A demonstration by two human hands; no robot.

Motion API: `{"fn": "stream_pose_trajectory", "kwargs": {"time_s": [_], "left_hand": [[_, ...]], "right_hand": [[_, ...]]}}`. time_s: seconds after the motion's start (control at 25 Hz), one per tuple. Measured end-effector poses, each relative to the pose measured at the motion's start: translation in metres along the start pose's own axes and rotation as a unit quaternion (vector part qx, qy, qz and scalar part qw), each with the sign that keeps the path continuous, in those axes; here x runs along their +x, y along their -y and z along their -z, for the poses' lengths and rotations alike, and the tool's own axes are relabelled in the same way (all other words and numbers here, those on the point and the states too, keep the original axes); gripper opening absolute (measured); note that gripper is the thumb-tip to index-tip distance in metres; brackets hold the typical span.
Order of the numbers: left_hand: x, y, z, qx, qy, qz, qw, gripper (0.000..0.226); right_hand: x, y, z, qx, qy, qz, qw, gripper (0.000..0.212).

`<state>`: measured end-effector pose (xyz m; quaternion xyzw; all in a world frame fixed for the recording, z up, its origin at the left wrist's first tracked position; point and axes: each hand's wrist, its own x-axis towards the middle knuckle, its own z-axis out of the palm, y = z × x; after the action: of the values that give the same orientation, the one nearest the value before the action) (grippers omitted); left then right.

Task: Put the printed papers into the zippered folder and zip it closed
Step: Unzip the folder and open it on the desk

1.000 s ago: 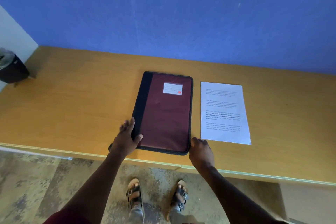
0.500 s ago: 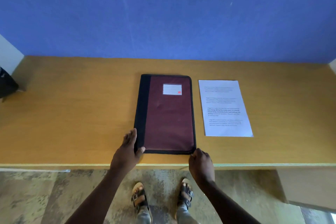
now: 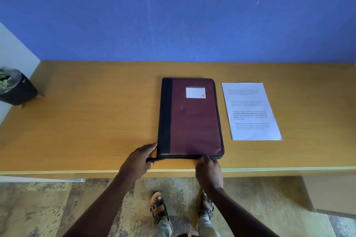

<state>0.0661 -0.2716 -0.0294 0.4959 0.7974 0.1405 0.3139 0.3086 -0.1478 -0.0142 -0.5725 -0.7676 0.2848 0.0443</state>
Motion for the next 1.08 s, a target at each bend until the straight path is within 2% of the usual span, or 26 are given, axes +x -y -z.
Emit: {"fn": "stream_pose_trajectory", "kwargs": {"time_s": [0.32, 0.8, 0.96, 1.08], "left_hand": [[0.007, 0.006, 0.012, -0.024, 0.028, -0.023, 0.999, 0.074], [0.007, 0.014, 0.008, -0.011, 0.037, -0.05, 0.998, 0.082], [0.007, 0.014, 0.007, -0.007, 0.033, -0.059, 0.998, 0.082], [0.007, 0.014, 0.007, 0.001, 0.03, -0.076, 0.997, 0.082]], "right_hand": [[-0.009, 0.024, -0.023, -0.011, -0.02, 0.028, 0.999, 0.008], [-0.019, 0.082, -0.067, -0.007, 0.021, 0.128, 0.992, 0.016], [-0.025, 0.102, -0.079, -0.008, 0.093, 0.15, 0.984, 0.015], [-0.028, 0.11, -0.084, -0.02, 0.111, 0.165, 0.98, 0.015]]}}
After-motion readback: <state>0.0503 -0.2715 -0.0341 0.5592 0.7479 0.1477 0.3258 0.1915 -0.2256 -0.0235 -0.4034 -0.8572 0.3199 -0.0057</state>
